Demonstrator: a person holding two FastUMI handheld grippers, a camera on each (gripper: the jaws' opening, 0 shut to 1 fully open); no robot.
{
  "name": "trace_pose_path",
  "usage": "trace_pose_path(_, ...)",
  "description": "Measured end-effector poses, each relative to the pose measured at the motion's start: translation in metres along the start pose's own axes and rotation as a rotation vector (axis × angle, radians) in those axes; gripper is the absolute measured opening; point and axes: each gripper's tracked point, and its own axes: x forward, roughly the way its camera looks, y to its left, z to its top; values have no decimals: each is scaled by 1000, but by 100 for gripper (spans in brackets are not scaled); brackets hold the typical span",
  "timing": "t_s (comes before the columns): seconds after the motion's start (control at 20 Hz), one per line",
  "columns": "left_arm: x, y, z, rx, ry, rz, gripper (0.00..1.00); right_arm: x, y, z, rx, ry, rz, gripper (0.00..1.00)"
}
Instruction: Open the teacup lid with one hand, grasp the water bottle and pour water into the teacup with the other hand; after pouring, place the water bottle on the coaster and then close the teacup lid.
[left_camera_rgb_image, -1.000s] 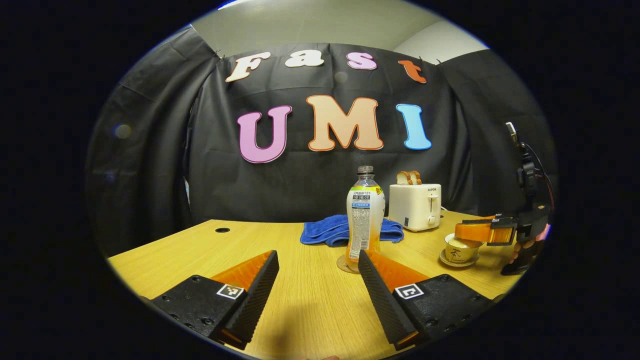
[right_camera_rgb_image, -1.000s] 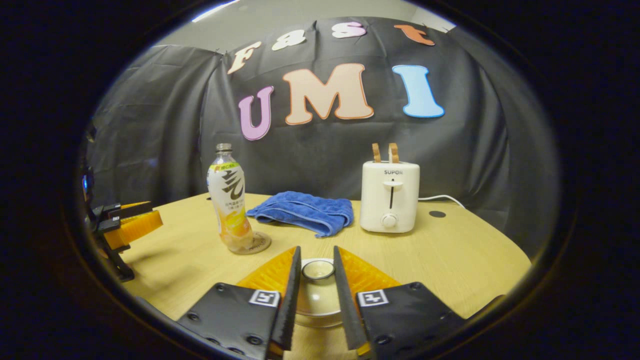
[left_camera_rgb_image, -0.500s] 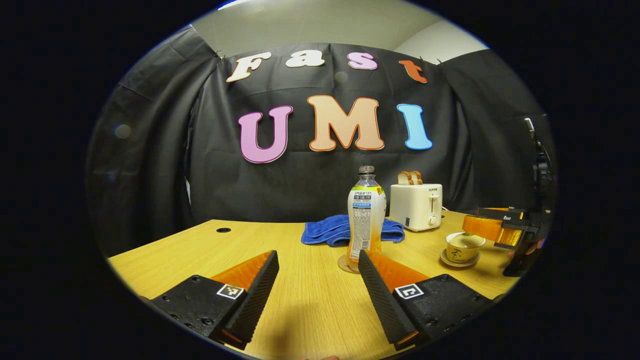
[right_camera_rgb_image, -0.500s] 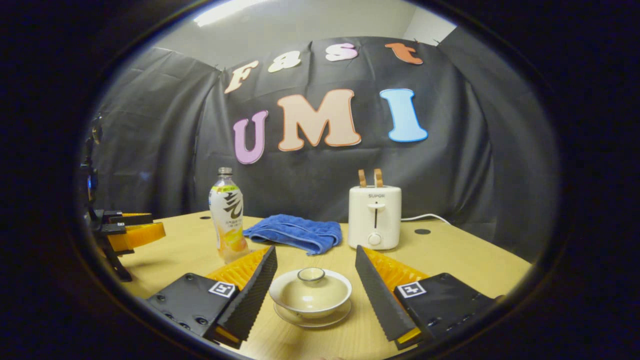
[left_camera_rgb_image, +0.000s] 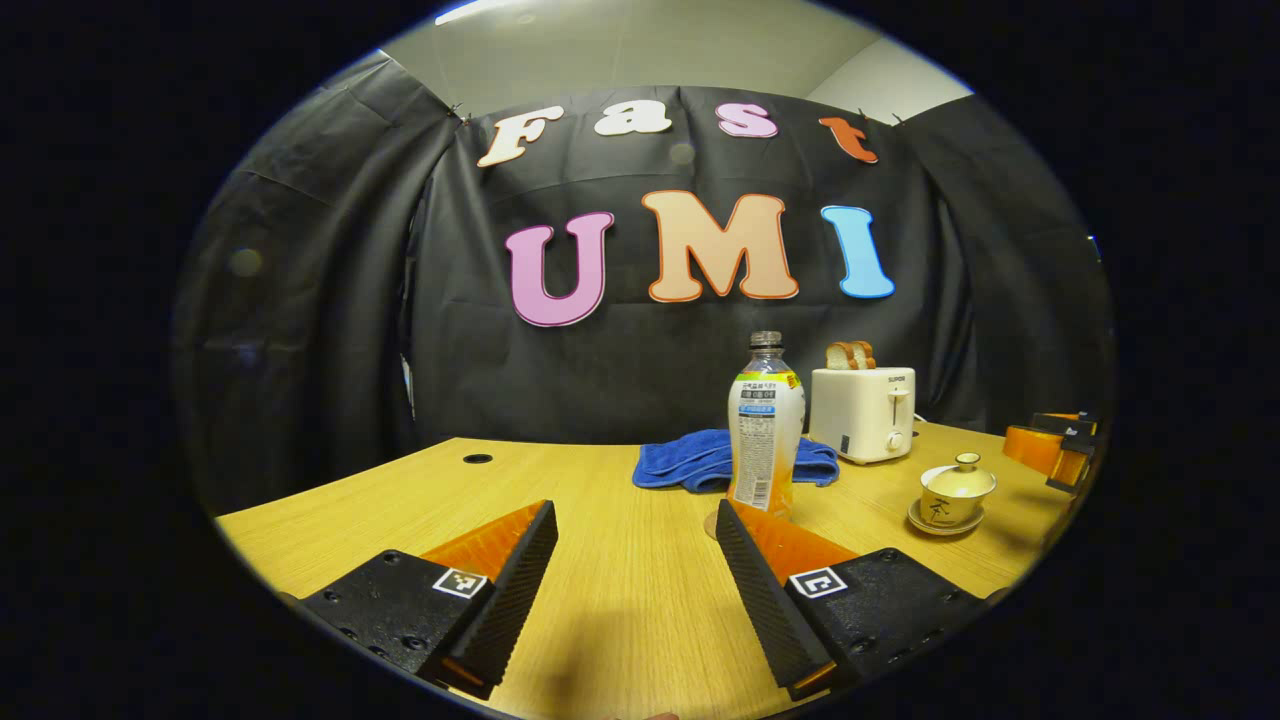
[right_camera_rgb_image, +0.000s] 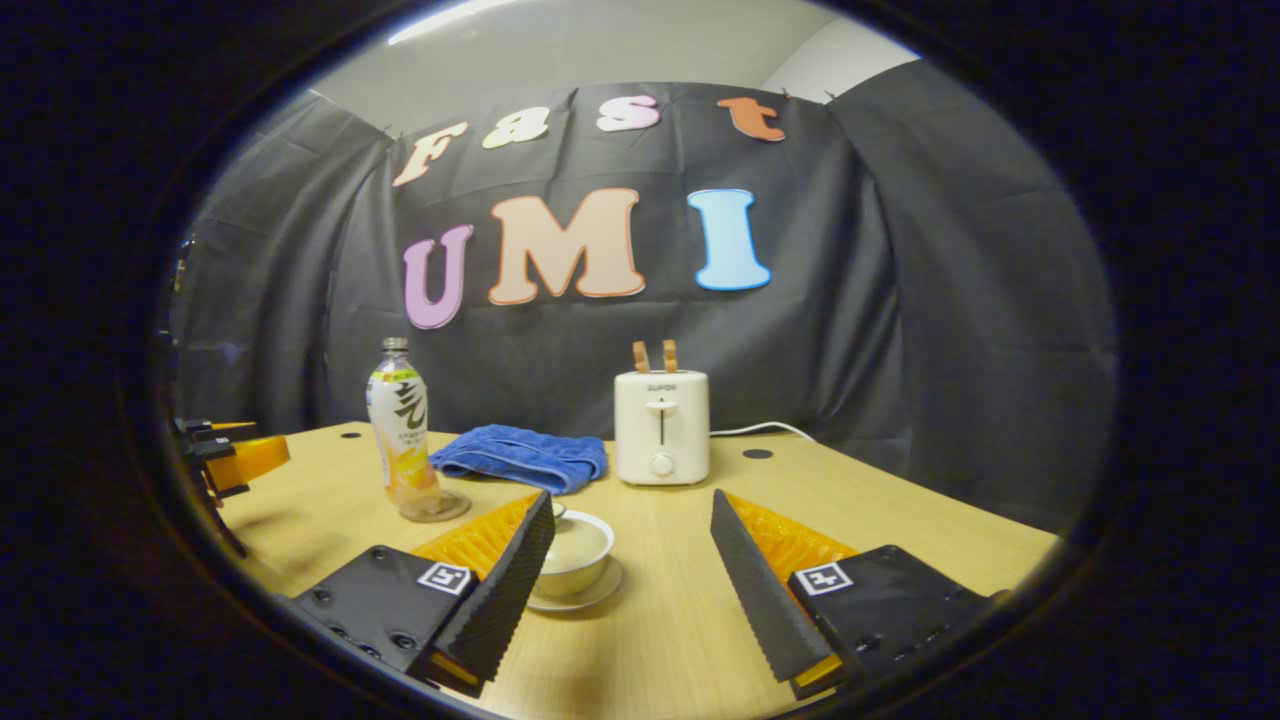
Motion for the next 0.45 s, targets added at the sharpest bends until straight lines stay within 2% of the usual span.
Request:
trace_pose_path(0.2,-3,8,0,1,0,42,93,-7,-14,1,-1,-1,-52,100)
trace_pose_path(0.3,-4,10,0,1,0,55,93,-7,-14,1,-1,-1,-55,96)
trace_pose_path(0.45,-4,10,0,2,0,57,93,-7,-15,1,-1,0,-54,100)
